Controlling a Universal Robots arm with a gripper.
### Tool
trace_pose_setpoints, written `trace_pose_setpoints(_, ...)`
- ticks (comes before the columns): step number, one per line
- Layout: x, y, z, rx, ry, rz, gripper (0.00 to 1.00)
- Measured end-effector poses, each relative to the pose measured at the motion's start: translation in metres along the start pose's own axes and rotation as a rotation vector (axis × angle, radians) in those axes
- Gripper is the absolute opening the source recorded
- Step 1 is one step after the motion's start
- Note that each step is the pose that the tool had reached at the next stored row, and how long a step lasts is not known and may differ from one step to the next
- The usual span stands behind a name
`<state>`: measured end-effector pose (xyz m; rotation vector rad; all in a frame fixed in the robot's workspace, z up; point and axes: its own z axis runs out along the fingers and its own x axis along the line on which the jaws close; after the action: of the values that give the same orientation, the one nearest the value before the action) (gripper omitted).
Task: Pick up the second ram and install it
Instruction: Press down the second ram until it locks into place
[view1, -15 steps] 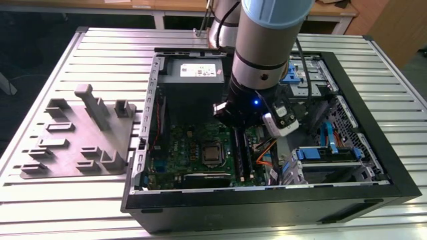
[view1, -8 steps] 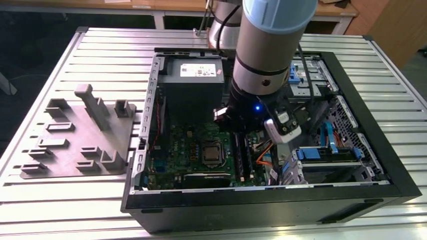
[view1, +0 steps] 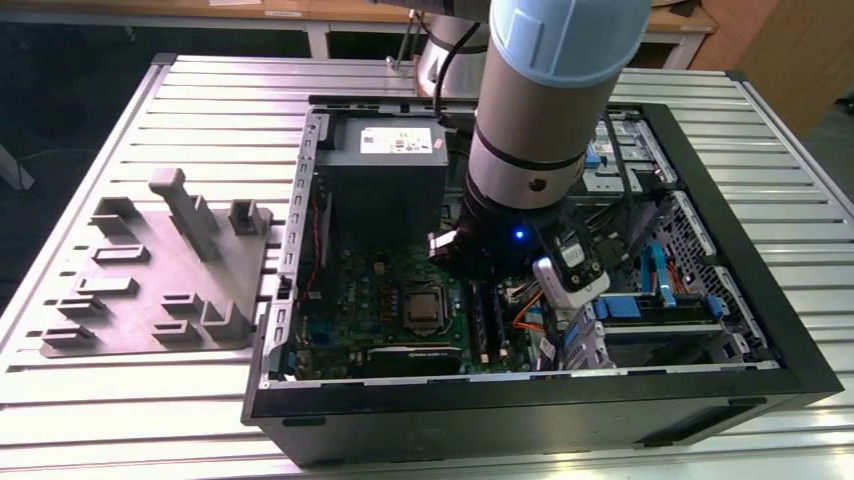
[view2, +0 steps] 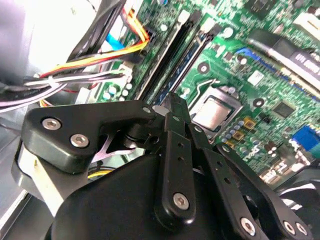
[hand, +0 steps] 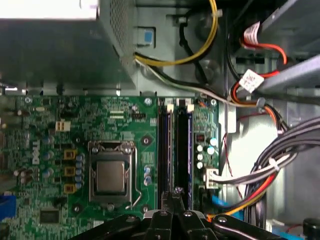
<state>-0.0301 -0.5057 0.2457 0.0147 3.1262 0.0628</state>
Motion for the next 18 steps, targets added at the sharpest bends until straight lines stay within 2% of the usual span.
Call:
trace_pose_setpoints(9,0.0,-0.012,-0.0003,0.0022,0.0,0.0,0.1)
trace_pose_setpoints(18,-0.0001,-0.0122,-0.0002,0.0031,0.0,0.0,0.1)
